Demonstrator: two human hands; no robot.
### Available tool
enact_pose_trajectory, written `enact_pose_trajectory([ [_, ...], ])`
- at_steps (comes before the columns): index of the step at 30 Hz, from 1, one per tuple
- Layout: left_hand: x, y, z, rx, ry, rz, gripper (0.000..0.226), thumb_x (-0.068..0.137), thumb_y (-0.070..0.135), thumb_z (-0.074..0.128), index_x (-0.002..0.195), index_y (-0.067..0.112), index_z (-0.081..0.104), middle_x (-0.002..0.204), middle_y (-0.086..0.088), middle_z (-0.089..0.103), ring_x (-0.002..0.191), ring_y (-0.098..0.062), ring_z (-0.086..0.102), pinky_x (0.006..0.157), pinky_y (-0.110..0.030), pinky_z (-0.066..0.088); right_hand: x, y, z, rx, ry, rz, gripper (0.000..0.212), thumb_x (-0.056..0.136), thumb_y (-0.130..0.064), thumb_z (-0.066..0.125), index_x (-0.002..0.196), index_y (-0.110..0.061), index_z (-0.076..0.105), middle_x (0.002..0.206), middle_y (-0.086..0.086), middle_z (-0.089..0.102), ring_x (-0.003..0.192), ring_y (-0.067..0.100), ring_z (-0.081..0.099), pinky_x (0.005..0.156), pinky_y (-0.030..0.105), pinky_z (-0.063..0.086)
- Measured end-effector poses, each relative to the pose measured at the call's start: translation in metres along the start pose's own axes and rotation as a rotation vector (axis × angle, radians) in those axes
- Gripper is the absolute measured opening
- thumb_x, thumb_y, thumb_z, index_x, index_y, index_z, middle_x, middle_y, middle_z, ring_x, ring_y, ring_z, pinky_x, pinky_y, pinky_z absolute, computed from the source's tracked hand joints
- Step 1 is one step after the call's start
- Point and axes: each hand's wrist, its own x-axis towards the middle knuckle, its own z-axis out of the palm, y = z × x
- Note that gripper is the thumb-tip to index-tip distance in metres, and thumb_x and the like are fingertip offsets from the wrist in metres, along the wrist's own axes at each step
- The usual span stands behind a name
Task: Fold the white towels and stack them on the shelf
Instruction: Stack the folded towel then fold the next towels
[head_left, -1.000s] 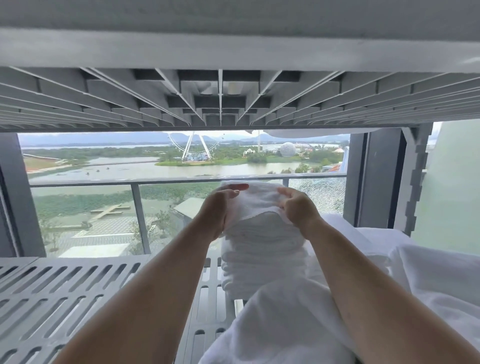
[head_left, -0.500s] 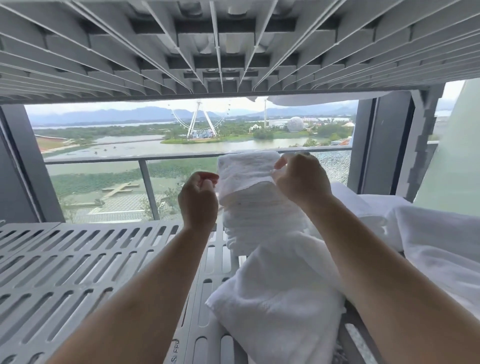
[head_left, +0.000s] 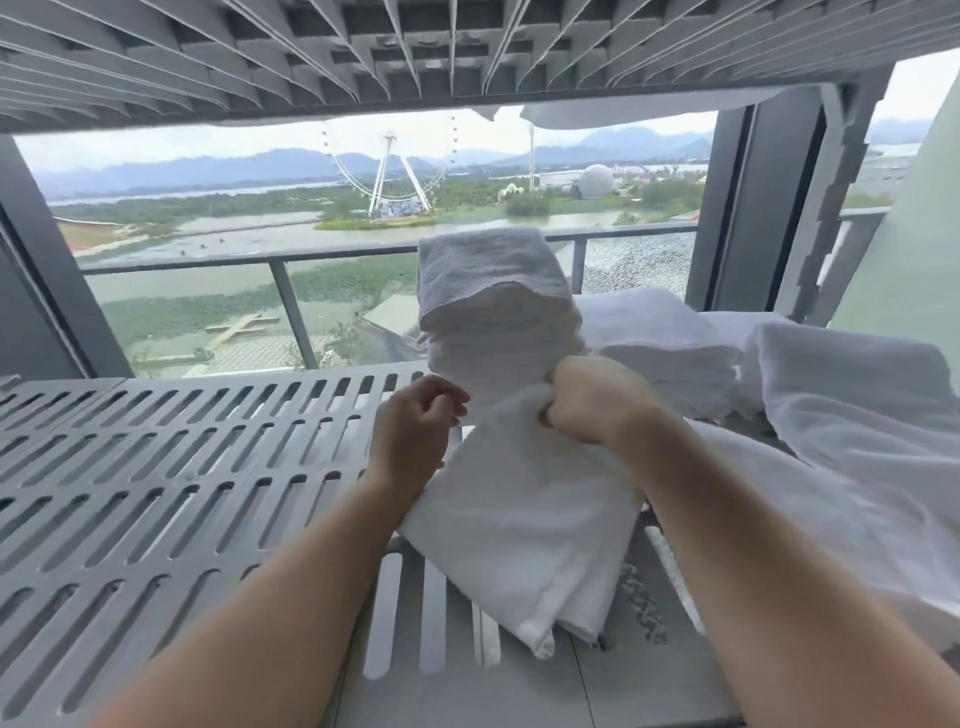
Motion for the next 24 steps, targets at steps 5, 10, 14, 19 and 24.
enact_pose_trajectory([
  [5, -0.024, 0.019, -0.016, -0.103, -0.365, -0.007, 0.041, 0.084, 0.064, 0.05, 0.082, 0.031, 0.075, 0.082, 0.007, 0.073, 0.081, -0.013, 0.066, 0.078, -0.036, 0.049, -0.012, -0.02, -0.013, 0.281, 0.166, -0.046, 0.017, 0.076, -0.031, 0.065, 0.075, -0.015, 0.061, 0.091, 0.01, 0.071, 0.09, 0.032, 0.065, 0.073, 0.033, 0.051],
  [10, -0.037, 0.029, -0.093, -0.301, -0.636, -0.185, 0.036, 0.078, 0.029, 0.076, 0.106, 0.007, 0.074, 0.103, -0.019, 0.075, 0.088, -0.029, 0.073, 0.072, -0.037, 0.059, -0.036, -0.074, -0.027, 0.364, 0.489, -0.169, 0.012, 0.081, -0.031, 0.064, 0.075, -0.021, 0.065, 0.082, 0.005, 0.072, 0.083, 0.03, 0.065, 0.068, 0.035, 0.051],
  [14, -0.043, 0.027, -0.168, -0.113, -0.351, -0.094, 0.028, 0.067, 0.019, 0.065, 0.093, 0.019, 0.073, 0.085, -0.006, 0.076, 0.077, -0.018, 0.072, 0.066, -0.033, 0.058, -0.049, -0.155, -0.02, 0.454, 0.588, -0.248, 0.008, 0.081, -0.035, 0.064, 0.081, -0.027, 0.066, 0.08, -0.001, 0.072, 0.079, 0.026, 0.065, 0.061, 0.03, 0.038],
  [19, -0.045, -0.009, -0.28, 0.545, -0.157, 0.052, 0.022, 0.069, 0.035, 0.045, 0.086, 0.026, 0.055, 0.1, -0.01, 0.071, 0.092, -0.027, 0.062, 0.075, -0.034, 0.044, -0.052, -0.243, 0.021, 0.572, 0.271, -0.252, 0.043, 0.075, -0.052, 0.069, 0.113, -0.034, 0.062, 0.1, -0.003, 0.072, 0.094, 0.022, 0.066, 0.071, 0.031, 0.045],
  [24, -0.048, -0.04, -0.366, 0.882, -0.184, 0.019, 0.025, 0.085, 0.039, 0.044, 0.1, 0.028, 0.06, 0.112, -0.007, 0.069, 0.103, -0.031, 0.061, 0.088, -0.043, 0.05, -0.06, -0.278, 0.059, 0.123, -0.177, -0.182, 0.061, 0.07, -0.048, 0.073, 0.123, -0.023, 0.056, 0.112, 0.002, 0.068, 0.102, 0.026, 0.063, 0.085, 0.036, 0.053],
])
